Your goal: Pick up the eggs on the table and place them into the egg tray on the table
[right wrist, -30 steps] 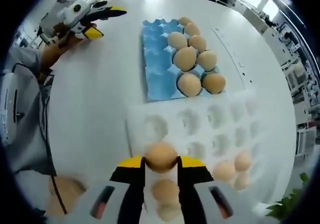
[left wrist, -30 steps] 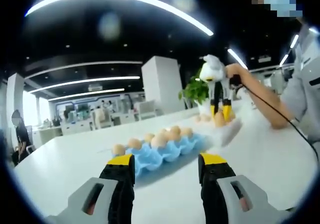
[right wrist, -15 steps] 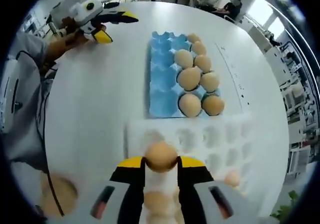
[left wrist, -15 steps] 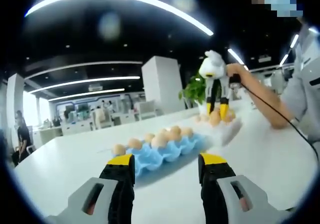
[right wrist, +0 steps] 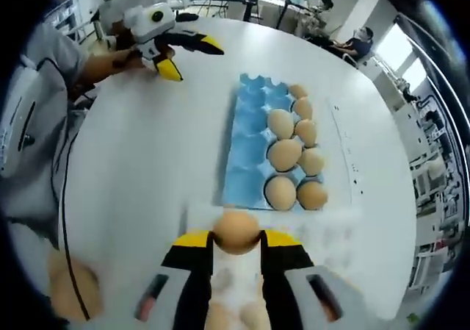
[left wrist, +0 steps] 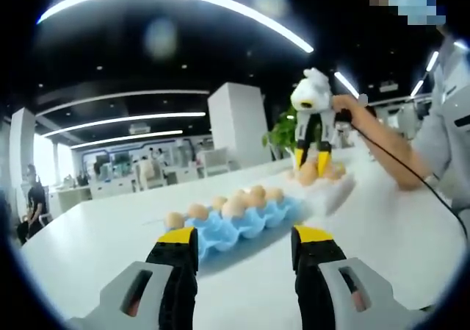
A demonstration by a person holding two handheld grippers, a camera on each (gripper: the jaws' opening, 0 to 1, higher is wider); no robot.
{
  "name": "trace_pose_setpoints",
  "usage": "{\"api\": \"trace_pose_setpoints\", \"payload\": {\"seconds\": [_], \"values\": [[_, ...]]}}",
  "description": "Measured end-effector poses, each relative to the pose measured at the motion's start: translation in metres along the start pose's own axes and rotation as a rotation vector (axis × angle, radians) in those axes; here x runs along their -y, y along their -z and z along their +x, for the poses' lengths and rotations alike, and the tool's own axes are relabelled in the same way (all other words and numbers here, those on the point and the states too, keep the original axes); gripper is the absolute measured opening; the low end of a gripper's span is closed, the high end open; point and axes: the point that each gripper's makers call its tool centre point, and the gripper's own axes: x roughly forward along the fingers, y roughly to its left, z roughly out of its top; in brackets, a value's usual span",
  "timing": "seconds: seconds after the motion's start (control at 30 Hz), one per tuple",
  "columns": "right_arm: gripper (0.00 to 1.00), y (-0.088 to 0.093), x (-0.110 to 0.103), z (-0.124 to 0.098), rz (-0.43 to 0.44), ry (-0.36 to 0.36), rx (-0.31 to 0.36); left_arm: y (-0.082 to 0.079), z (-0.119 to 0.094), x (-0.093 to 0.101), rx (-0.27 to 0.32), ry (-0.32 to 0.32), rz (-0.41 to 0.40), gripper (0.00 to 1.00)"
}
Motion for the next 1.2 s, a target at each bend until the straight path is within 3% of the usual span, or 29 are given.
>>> {"api": "trace_pose_setpoints", "payload": {"seconds": [0.67,0.87,1.2], "values": [[0.26,-0.050,0.007,0.011,-0.140,-0.001,0.200,-0.001,-0.001,0.000,0.001,-0.002,-0.001,0.51],[0.26,-0.068,0.022,0.012,-0.160,0.047,0.304,-0.001,0.000,0.000,0.001,-0.002,-0.001,0.51],[0.26,-0.079,0.039,0.019,-0.164,0.110,0.355,-0.001,0.000,0.000,0.002,-0.001,-0.004,0.51]]}}
